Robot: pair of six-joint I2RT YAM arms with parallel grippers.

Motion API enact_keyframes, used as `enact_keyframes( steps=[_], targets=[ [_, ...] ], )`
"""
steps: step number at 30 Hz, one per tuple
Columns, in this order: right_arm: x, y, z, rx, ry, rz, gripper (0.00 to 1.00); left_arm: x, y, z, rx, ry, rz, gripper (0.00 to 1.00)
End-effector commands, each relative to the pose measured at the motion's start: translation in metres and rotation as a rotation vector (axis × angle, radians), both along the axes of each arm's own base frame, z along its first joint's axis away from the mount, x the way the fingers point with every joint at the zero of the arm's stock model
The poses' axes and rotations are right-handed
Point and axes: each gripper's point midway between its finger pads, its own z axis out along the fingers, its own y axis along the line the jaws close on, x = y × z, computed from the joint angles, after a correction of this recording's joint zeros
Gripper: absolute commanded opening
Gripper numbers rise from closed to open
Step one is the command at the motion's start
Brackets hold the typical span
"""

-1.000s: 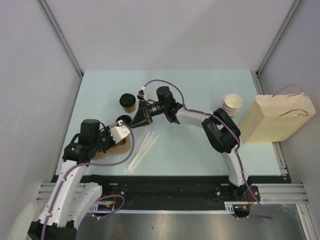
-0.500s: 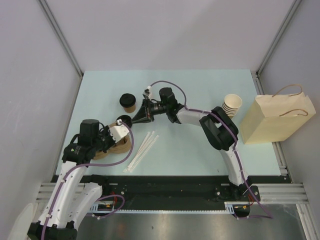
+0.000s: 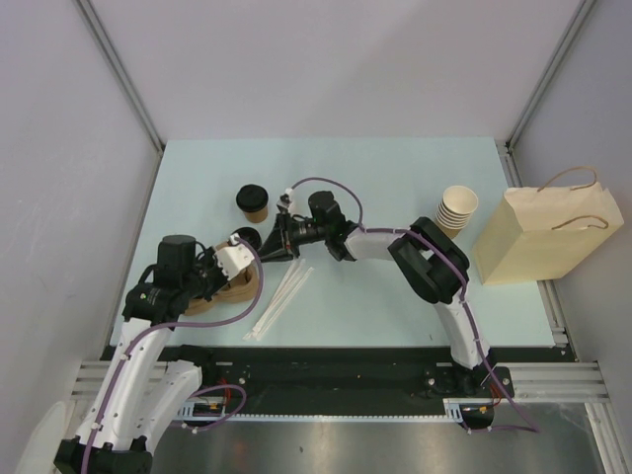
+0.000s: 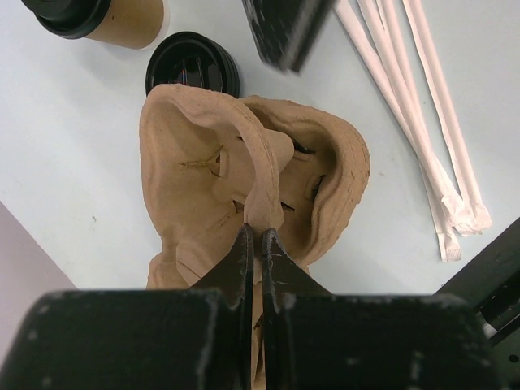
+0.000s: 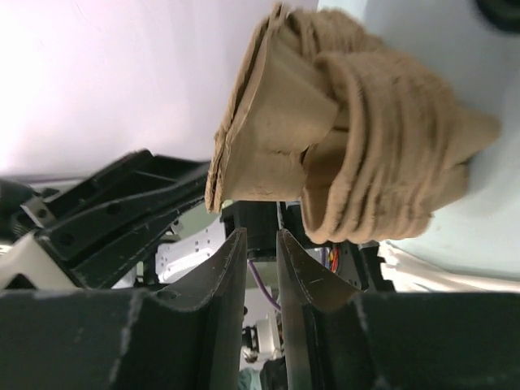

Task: Pack the takeout coffee

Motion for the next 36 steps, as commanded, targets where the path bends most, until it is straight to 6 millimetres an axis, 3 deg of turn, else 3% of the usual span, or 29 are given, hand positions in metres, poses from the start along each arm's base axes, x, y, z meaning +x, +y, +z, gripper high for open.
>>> enact_keyframes(
  steps=[1, 12, 36],
  targets=[
    [-0.022, 0.011, 0.042, 0.103, -0.089, 0.031, 0.27, 0.009, -0.010, 0.018, -0.054, -0.066, -0.012, 0.00],
    [-0.027, 0.012, 0.055, 0.148, -0.112, 0.039, 0.27, 0.007, -0.012, 0.014, -0.060, -0.057, -0.028, 0.00],
    [-0.022, 0.019, 0.044, 0.146, -0.089, 0.010, 0.25, 0.000, -0.016, 0.010, -0.073, -0.044, -0.054, 0.00]
  ],
)
